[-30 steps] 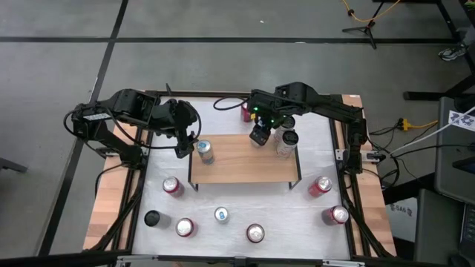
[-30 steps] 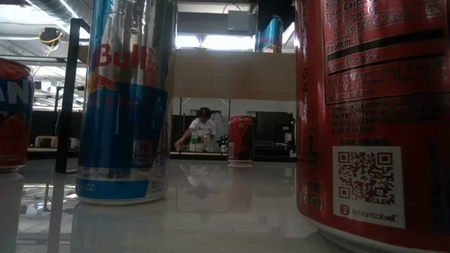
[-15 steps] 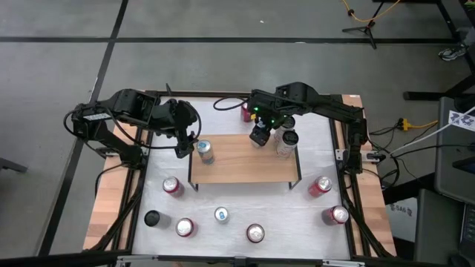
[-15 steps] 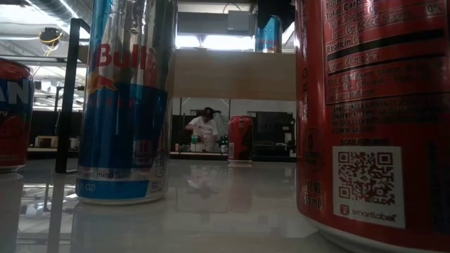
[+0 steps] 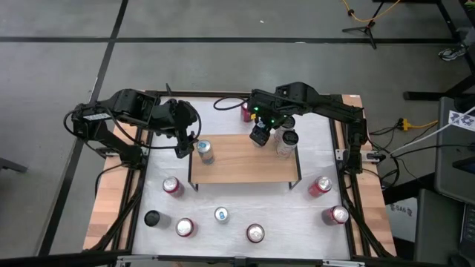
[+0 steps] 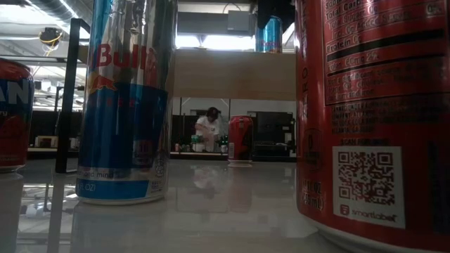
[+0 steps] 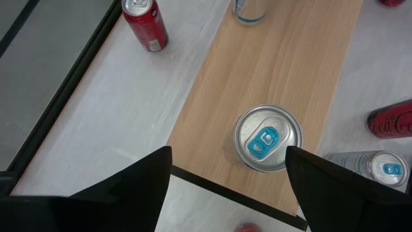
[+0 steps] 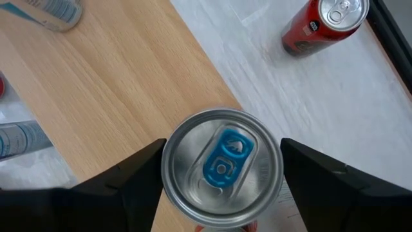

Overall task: Place canned beverage on shelf
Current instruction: Adjust the right blue soda can on the shelf, then move the left blue soda can on the shelf aligned with the other blue soda can

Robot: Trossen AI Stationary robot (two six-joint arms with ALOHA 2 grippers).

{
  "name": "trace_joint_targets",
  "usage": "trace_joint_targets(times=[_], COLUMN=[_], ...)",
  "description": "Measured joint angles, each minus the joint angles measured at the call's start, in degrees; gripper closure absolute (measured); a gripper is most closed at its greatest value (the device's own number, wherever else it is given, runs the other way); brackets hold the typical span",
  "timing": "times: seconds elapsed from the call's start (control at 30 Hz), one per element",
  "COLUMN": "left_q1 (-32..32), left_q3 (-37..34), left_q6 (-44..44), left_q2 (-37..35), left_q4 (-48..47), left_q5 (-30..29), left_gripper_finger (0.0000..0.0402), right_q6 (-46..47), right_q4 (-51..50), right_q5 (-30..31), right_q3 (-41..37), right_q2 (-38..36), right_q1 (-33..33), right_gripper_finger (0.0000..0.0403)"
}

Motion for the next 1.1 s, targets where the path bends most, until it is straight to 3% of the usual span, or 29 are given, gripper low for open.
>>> trace_joint_targets(times=[0.67, 1.1], left_q1=[-0.2, -5.5], left_q3=[0.0, 0.0], left_q6=[0.0, 0.1], left_q2=[0.0, 0.0], left_q4=[1.0, 1.8], left_q5=[0.4, -2.1], left_gripper_finger=[0.0106, 0.0106], right_q6=[-0.8, -22.5], right_q4=[2.3, 0.9], right_q5=[0.2, 0.1], right_q3=[0.1, 0.1], right_q2=[-6.5, -12.3], right_q1=[0.0, 0.1], right_gripper_finger=[0.0116, 0.0116])
